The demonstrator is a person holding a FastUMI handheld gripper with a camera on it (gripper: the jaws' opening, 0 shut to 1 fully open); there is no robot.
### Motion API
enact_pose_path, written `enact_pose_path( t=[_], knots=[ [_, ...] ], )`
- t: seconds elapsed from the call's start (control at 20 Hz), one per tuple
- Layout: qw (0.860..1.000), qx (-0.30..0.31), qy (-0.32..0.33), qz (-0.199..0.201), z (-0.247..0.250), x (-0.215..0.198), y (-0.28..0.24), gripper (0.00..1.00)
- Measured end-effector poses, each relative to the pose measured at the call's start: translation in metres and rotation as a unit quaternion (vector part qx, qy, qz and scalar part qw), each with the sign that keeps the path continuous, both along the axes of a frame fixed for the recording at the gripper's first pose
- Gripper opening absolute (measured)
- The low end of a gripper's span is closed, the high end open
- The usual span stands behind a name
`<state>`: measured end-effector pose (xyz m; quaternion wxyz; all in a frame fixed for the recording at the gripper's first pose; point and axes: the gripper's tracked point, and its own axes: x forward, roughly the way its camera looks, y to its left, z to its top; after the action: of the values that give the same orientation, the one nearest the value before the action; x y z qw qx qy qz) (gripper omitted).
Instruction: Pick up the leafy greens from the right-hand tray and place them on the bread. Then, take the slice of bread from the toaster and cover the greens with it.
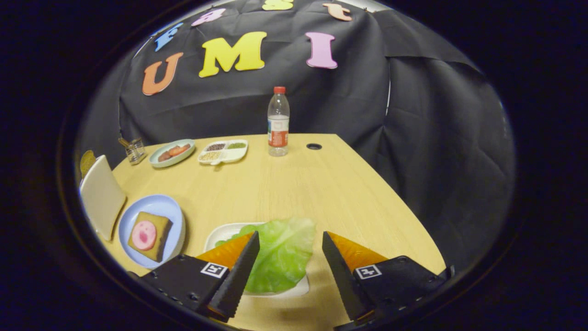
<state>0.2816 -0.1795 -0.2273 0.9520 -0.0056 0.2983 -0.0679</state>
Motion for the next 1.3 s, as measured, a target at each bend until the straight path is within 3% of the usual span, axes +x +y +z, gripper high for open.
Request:
enact_pose_path(
  t=[0.3,0.5,0.6,0.85,0.9,1.3],
  knots=[
    [0.999,-0.006,0.052,-0.002,-0.028,0.02,-0.006,0.85],
    [0.998,0.005,0.068,0.006,-0.036,0.024,0.0,0.75],
    [0.998,-0.005,0.065,0.002,-0.031,0.026,0.0,0.5],
    [0.997,0.001,0.071,0.016,-0.028,0.02,0.012,0.07],
    [0.997,0.002,0.076,0.02,-0.03,0.018,0.014,0.02],
    [0.998,-0.031,-0.011,0.05,0.05,-0.007,0.044,0.0]
  ],
)
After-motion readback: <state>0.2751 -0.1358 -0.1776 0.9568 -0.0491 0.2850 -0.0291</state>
